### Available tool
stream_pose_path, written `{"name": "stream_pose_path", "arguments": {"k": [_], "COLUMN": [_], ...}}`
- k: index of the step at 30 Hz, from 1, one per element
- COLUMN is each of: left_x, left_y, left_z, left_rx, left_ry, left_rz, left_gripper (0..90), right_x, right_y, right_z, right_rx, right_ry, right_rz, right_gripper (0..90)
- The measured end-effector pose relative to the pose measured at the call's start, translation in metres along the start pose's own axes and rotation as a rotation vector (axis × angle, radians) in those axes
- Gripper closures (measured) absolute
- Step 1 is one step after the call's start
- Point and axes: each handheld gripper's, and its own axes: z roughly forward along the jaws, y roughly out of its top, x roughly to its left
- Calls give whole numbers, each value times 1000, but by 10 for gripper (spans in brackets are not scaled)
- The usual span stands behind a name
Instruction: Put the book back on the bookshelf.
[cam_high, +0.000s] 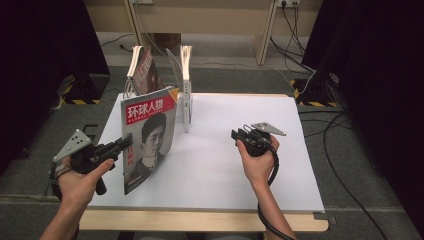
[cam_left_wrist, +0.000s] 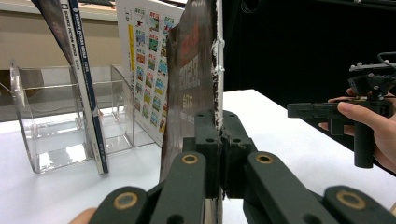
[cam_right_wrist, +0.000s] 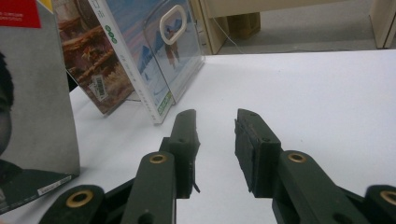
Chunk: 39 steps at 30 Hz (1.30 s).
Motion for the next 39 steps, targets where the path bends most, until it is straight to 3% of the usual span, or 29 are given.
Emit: {"name": "stream_pose_path", "arguments": {"k": [12,39], "left_x": [5,25], "left_y": [2,10], "left_z": [-25,-75], "left_rx": [-22,-90], "left_ry": [23,122], "left_rz": [1,-20], "left_gripper": [872,872], "right_x": [-6,-19], "right_y": [-7,-16], "right_z": [0,-2], "right_rx": [13,22], "right_ry": [-16,-54], "right_rz": [11,19], "right_gripper": [688,686]}}
